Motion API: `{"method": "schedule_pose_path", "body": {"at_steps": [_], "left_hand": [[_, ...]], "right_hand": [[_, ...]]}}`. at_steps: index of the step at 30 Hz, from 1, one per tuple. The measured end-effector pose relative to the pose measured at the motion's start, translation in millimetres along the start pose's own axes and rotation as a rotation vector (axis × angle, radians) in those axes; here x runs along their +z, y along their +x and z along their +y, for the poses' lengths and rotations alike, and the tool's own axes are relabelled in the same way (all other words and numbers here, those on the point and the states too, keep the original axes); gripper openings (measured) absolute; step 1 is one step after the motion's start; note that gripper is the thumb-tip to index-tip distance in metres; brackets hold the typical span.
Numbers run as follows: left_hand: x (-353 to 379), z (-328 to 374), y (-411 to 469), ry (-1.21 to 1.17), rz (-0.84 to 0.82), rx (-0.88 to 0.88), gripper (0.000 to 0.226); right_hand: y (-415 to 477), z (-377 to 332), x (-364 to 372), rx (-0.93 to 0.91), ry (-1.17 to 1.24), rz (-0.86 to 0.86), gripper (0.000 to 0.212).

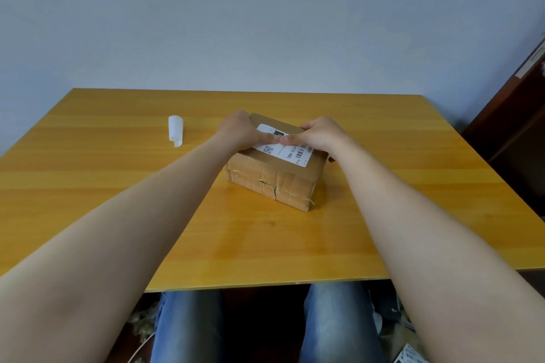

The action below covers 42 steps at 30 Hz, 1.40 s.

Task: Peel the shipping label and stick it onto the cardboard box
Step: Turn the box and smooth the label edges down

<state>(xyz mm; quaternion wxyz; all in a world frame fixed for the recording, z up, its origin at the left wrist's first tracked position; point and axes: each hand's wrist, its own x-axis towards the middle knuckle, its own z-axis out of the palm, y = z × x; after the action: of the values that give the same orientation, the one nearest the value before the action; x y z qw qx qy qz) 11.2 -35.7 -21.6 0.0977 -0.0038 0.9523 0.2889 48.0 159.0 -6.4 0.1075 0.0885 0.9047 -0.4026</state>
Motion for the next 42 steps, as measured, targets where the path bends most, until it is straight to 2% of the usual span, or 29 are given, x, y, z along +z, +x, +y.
{"method": "schedule_pose_path", "body": {"at_steps": [8, 16, 21, 27, 34, 38, 42], "left_hand": [[7, 1, 11, -0.013, 0.118, -0.057, 0.067], [6, 2, 22, -0.065, 0.128, -0.059, 0.049], [7, 3, 24, -0.120, 0.144, -0.062, 0.044], [12, 7, 22, -0.083, 0.193, -0.079, 0.048], [12, 7, 20, 0.017, 0.117, -0.053, 0.057], [4, 10, 15, 0.035, 0.011, -0.010, 0.058], [-6, 2, 11, -0.080, -0.113, 0.036, 0.062]], "right_hand": [[15, 2, 8, 0.072, -0.006, 0.083, 0.077], [33, 4, 8, 0.126, -0.020, 0.085, 0.073], [43, 9, 14, 0.110, 0.066, 0.120, 0.057], [44, 9, 13, 0.080, 0.058, 0.133, 0.055], [37, 5, 14, -0.080, -0.078, 0.143, 0.035], [28, 0, 11, -0.106, -0.162, 0.026, 0.036], [20, 1, 6, -0.070, -0.119, -0.070, 0.038]]}}
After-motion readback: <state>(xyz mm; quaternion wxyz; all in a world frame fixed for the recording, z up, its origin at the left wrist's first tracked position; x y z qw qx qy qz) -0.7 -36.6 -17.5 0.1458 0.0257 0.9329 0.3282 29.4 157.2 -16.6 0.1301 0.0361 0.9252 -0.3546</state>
